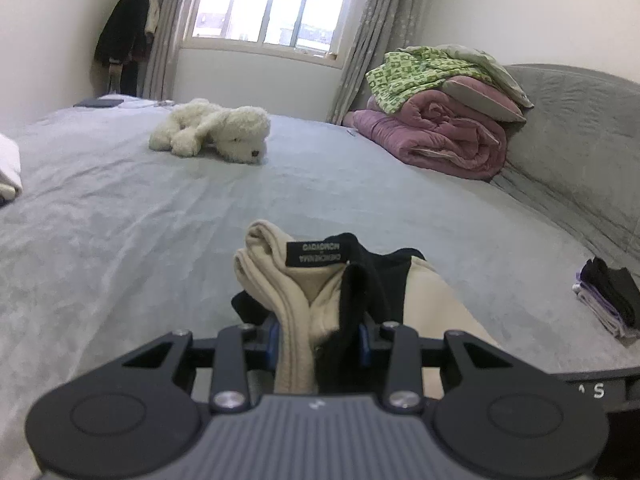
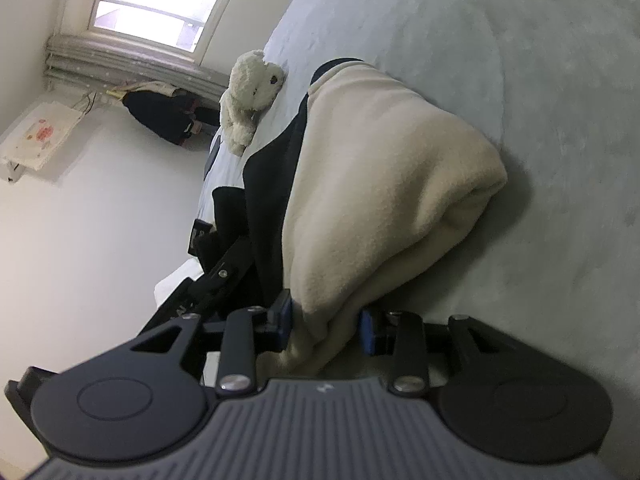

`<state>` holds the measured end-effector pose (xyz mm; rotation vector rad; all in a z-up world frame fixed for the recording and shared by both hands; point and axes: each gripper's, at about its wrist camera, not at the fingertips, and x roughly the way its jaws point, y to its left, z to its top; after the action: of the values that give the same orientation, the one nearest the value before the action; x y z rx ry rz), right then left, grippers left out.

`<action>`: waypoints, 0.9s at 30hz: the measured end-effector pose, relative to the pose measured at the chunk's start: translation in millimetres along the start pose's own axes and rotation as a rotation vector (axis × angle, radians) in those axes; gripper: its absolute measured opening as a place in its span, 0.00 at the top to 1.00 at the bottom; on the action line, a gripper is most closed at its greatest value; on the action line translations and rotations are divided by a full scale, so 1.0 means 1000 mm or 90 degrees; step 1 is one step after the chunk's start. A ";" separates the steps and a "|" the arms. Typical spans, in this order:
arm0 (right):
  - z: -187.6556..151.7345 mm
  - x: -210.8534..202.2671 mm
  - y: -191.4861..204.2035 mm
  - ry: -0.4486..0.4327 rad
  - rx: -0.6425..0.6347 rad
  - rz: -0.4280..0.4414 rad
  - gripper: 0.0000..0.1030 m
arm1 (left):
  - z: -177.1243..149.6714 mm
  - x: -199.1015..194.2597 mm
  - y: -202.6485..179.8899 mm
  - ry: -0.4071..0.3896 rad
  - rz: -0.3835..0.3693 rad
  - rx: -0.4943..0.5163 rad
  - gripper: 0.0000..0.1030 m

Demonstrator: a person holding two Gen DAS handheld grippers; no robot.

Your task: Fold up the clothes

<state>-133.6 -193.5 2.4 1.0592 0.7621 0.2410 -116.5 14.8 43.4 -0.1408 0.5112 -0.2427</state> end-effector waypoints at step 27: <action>-0.002 0.010 0.008 0.017 0.059 0.000 0.52 | -0.002 0.051 0.113 0.219 -0.172 -0.489 0.29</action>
<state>-126.2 -182.6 4.1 1.1450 0.8038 0.2215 -52.8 109.9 -3.7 -0.9321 0.9129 -0.3263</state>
